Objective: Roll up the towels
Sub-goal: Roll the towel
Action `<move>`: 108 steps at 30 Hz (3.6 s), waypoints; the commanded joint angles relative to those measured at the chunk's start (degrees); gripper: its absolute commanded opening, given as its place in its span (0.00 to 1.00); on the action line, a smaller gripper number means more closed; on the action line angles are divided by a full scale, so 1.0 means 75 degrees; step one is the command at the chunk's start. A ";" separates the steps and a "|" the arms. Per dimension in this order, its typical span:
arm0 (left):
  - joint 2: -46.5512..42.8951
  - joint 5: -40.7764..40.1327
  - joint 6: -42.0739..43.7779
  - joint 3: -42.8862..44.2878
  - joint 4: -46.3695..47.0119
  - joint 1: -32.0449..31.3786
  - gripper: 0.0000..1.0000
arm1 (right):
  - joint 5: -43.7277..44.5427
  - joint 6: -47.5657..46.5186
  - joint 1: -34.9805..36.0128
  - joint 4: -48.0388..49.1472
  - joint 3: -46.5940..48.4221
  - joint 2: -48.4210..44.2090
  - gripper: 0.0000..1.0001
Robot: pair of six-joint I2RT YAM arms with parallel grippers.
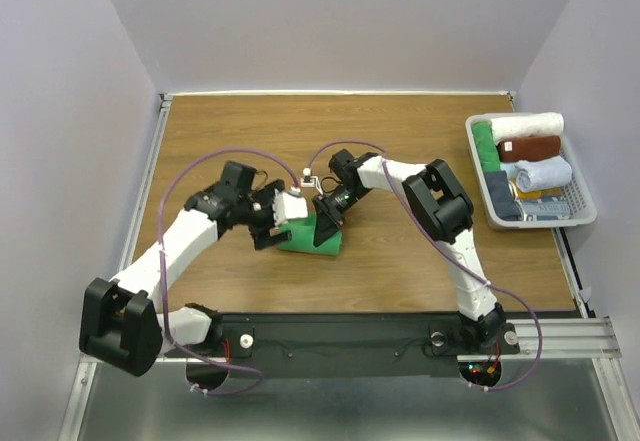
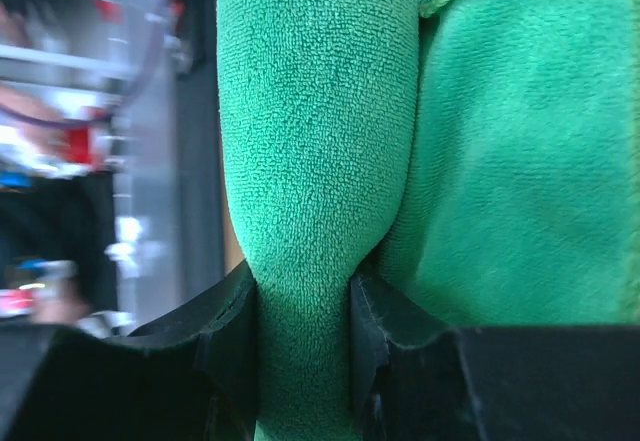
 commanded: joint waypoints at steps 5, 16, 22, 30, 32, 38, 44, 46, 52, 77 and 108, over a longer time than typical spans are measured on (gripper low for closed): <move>-0.0962 -0.1704 -0.0139 -0.1814 0.2280 -0.2263 0.99 | -0.0991 -0.1935 -0.0096 -0.3677 0.1253 0.1587 0.08; -0.0588 -0.3380 0.0563 -0.3362 0.4790 -0.3989 0.99 | -0.1367 -0.2807 -0.0202 -0.4563 0.1594 0.2397 0.08; -0.0213 -0.4307 0.0775 -0.4101 0.6219 -0.4353 0.99 | -0.1355 -0.2854 -0.0225 -0.4563 0.1524 0.2479 0.08; 0.0244 -0.4098 0.1056 -0.4360 0.6001 -0.4786 0.68 | -0.1355 -0.2948 -0.0248 -0.4563 0.1442 0.2433 0.12; 0.0350 -0.4003 0.0848 -0.4092 0.5462 -0.4822 0.56 | -0.1355 -0.2960 -0.0307 -0.4563 0.1465 0.2339 0.20; 0.0643 -0.3629 0.0365 -0.3446 0.4253 -0.4822 0.40 | -0.0911 -0.2538 -0.0612 -0.4563 0.2051 0.2163 0.52; 0.0561 -0.3101 0.0120 -0.3012 0.3292 -0.4810 0.31 | 0.0351 -0.0914 -0.1349 -0.3466 0.2824 0.1590 0.94; 0.0573 -0.2996 0.0084 -0.2895 0.3058 -0.4810 0.27 | 0.0927 -0.0454 -0.1467 -0.2971 0.2988 0.1226 0.96; 0.0830 -0.2247 -0.0010 -0.2088 0.1840 -0.4635 0.27 | 0.1902 0.0087 -0.2064 -0.2571 0.3878 0.0641 0.98; 0.7625 0.1598 0.1479 0.4908 -0.4596 -0.1096 0.37 | 0.5299 -0.1600 -0.2279 -0.0450 -0.1592 -0.5639 0.99; 0.9280 0.1915 0.1420 0.5754 -0.4596 -0.0673 0.42 | 0.8032 -0.2654 0.2938 0.5163 -0.4651 -0.4377 0.93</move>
